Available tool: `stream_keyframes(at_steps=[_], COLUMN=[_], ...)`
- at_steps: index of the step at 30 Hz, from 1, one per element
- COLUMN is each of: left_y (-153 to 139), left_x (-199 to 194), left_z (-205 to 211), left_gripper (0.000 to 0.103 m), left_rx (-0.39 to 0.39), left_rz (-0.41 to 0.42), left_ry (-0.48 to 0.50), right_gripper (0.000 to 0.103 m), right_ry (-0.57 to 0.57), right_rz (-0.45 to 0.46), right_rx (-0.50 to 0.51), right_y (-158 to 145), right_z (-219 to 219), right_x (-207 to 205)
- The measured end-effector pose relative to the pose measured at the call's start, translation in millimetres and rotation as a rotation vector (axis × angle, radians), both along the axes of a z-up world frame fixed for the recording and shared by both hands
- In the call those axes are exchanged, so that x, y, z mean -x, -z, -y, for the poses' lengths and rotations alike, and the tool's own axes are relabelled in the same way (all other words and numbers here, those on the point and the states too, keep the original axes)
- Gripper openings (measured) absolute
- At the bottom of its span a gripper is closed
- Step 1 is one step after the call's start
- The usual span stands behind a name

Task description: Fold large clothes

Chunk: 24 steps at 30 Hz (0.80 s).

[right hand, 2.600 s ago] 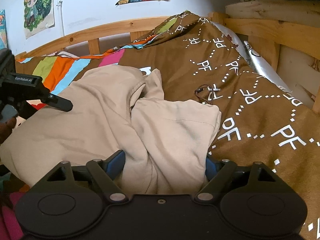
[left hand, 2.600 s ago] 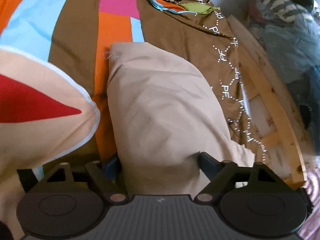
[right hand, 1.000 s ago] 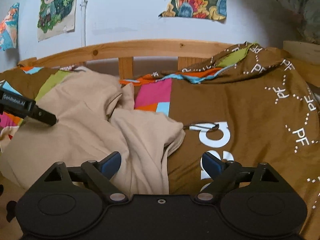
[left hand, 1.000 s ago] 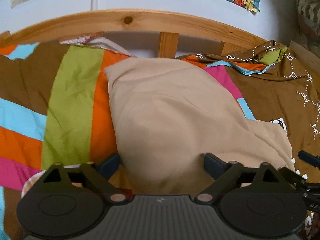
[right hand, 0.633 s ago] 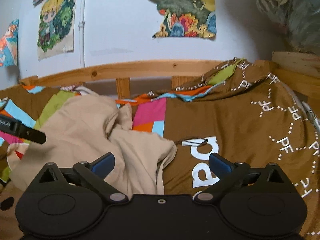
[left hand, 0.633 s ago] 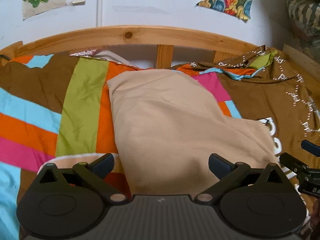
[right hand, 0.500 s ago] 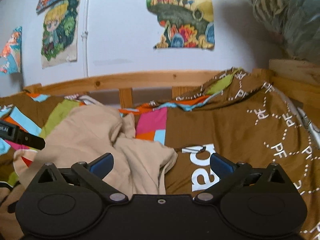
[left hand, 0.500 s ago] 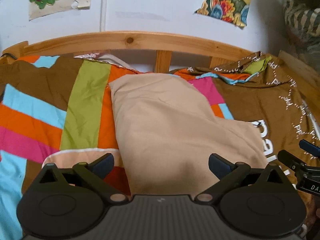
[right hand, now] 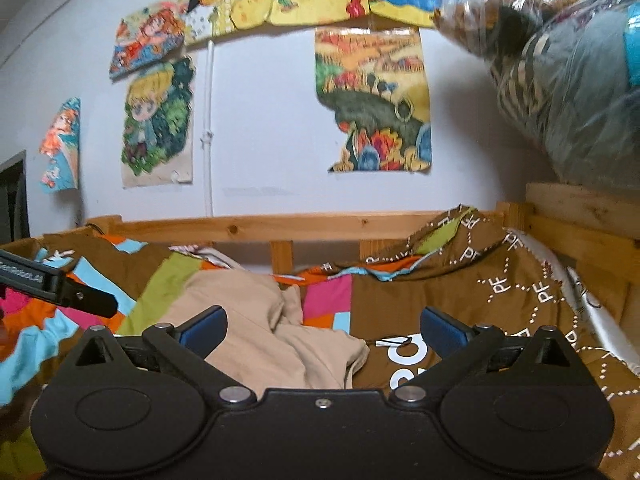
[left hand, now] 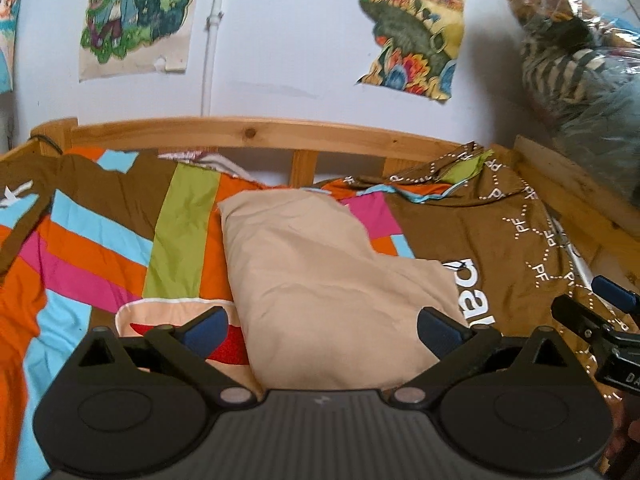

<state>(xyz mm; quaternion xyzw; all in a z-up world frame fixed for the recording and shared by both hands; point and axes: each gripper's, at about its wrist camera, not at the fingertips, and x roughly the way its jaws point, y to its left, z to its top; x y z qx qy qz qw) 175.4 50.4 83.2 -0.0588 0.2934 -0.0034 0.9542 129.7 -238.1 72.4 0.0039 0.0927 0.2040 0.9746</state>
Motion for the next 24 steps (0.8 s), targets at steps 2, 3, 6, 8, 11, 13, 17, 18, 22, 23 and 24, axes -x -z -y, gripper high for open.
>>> stream_keyframes(at_steps=[2,3,6,8,11,13,17,18,22,23,24], left_y=[-4,-6,-8,-7,0,8,23,27,46,51,55], left_x=[9,15,29,38,48,53,62,65,75,76,77], left_z=[3,6,11,13,17,20,24,25,26,25,24], left_gripper=[0.102,0.102,0.102,0.102,0.102,0.102,0.102,0.102,0.102,0.102,0.102], left_rx=[-0.018,-0.032,-0.062,-0.071,-0.07,-0.06,-0.042,-0.036,-0.009,-0.005,-0.004], left_rz=[0.015,0.021,0.026,0.029,0.019,0.009,0.002,0.004,0.01,0.004,-0.011], left_ry=[0.003,0.006,0.026,0.037,0.042,0.044,0.03,0.019,-0.04,-0.047,-0.051], right_gripper=[0.102,0.102,0.102,0.102,0.102,0.102,0.102,0.102,0.102,0.102,0.102], right_ry=[-0.003,-0.003,-0.008,-0.008,0.006,0.015,0.024,0.019,0.008,0.008,0.01], right_rz=[-0.001,-0.004,-0.001,0.004,0.011,0.008,-0.034,-0.047,-0.088,-0.105,-0.124], right_rx=[-0.008,-0.009,-0.002,0.018,0.05,0.059,0.035,0.03,0.047,0.055,0.062], right_y=[-3,-5,-8,-8,-1,5,16,19,30,34,37], right_z=[3,5,11,14,17,18,21,21,17,16,14], right_x=[11,17,37,50,68,77,82,82,80,79,77])
